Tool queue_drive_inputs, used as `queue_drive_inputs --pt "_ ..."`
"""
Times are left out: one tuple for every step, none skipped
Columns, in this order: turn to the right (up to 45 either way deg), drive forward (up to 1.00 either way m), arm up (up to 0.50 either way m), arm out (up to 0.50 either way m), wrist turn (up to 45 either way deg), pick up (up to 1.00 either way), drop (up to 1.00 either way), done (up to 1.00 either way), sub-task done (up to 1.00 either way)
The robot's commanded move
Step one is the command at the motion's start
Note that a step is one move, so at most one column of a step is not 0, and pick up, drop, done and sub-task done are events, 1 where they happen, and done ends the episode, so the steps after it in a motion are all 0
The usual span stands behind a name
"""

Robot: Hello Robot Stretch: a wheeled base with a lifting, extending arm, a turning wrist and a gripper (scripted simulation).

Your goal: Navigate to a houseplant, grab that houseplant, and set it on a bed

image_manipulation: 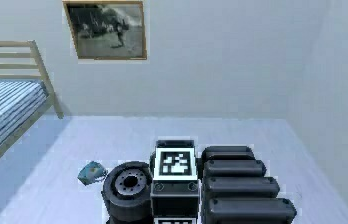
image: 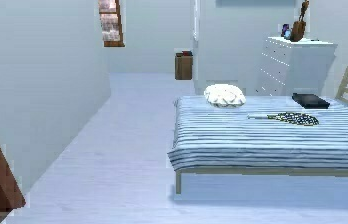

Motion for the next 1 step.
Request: queue_drive_inputs --pt "0.0 0.25 0.0 0.0 0.0 0.0 0.0 0.0 0.0"
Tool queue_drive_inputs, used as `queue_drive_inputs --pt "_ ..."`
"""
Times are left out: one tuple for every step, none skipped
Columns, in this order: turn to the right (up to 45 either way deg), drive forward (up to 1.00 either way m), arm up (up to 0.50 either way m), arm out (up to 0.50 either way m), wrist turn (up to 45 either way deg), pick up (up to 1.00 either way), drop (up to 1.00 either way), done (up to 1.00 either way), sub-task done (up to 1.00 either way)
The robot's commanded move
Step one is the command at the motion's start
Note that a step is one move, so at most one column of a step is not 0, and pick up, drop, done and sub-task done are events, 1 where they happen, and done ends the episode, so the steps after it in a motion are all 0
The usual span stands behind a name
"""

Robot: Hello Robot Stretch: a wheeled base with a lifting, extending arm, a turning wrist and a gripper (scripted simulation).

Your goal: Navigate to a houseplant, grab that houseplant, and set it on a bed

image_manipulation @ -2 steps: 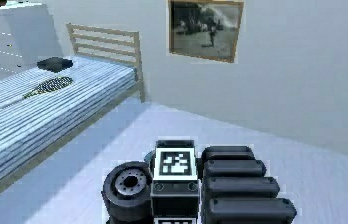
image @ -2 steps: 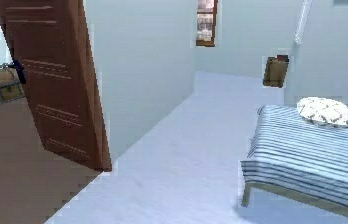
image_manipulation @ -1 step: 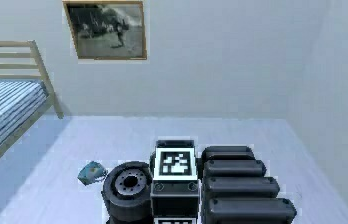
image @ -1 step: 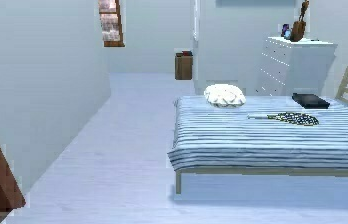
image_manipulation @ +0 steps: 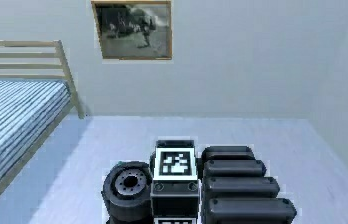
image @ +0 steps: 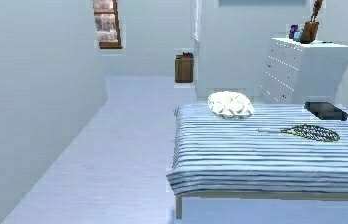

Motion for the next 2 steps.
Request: queue_drive_inputs --pt "-45.0 0.0 0.0 0.0 0.0 0.0 0.0 0.0 0.0" --pt "-45.0 0.0 0.0 0.0 0.0 0.0 0.0 0.0 0.0"
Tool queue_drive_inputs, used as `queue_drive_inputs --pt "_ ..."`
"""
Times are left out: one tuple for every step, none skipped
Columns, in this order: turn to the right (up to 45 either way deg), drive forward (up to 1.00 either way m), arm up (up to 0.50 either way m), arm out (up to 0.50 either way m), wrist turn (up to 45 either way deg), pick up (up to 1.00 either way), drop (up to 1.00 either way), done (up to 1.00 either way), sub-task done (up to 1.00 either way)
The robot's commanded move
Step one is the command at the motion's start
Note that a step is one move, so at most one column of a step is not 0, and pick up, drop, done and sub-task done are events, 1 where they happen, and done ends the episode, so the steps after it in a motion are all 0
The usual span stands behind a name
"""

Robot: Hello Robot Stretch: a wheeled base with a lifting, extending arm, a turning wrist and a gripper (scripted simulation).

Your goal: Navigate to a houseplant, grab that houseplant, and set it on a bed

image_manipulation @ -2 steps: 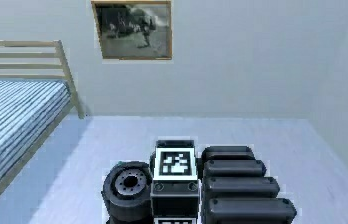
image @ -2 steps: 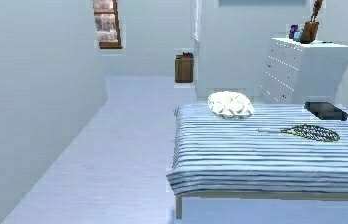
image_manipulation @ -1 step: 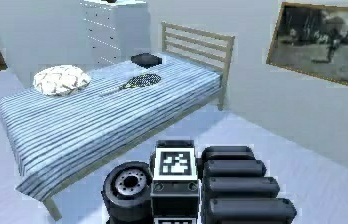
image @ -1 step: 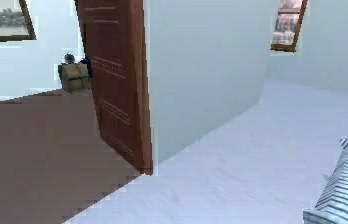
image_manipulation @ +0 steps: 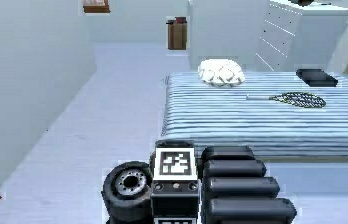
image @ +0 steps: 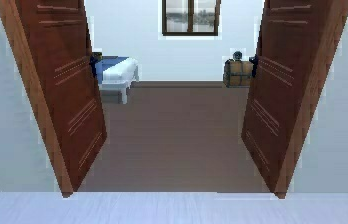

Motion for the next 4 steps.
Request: queue_drive_inputs --pt "-9.0 0.0 0.0 0.0 0.0 0.0 0.0 0.0 0.0" --pt "0.0 0.5 0.0 0.0 0.0 0.0 0.0 0.0 0.0" --pt "0.0 1.0 0.0 0.0 0.0 0.0 0.0 0.0 0.0" --pt "-6.0 0.0 0.0 0.0 0.0 0.0 0.0 0.0 0.0"
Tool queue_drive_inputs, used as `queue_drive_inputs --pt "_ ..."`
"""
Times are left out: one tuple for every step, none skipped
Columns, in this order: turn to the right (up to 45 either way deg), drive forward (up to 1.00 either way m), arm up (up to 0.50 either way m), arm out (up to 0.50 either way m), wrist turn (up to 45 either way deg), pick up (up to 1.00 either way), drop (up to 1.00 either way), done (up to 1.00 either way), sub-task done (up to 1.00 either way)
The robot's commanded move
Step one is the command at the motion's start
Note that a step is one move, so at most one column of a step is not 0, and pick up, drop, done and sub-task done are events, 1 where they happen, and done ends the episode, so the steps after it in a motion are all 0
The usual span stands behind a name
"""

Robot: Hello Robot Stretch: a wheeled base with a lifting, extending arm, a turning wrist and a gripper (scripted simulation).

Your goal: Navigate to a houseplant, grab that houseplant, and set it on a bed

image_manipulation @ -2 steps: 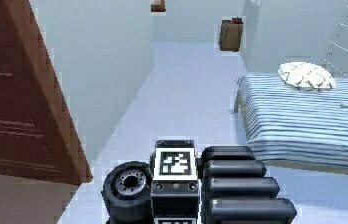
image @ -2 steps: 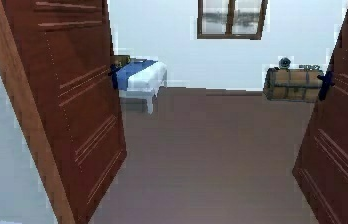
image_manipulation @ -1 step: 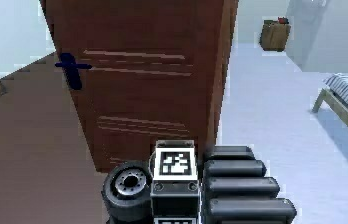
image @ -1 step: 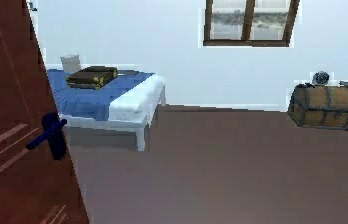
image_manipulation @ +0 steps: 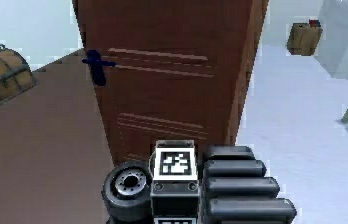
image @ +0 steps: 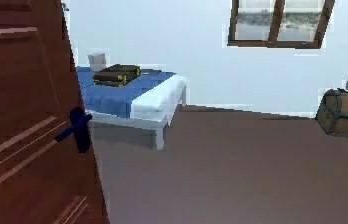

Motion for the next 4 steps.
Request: queue_drive_inputs --pt "0.0 0.45 0.0 0.0 0.0 0.0 0.0 0.0 0.0" --pt "0.0 0.5 0.0 0.0 0.0 0.0 0.0 0.0 0.0" --pt "24.0 0.0 0.0 0.0 0.0 0.0 0.0 0.0 0.0" --pt "0.0 0.05 0.0 0.0 0.0 0.0 0.0 0.0 0.0"
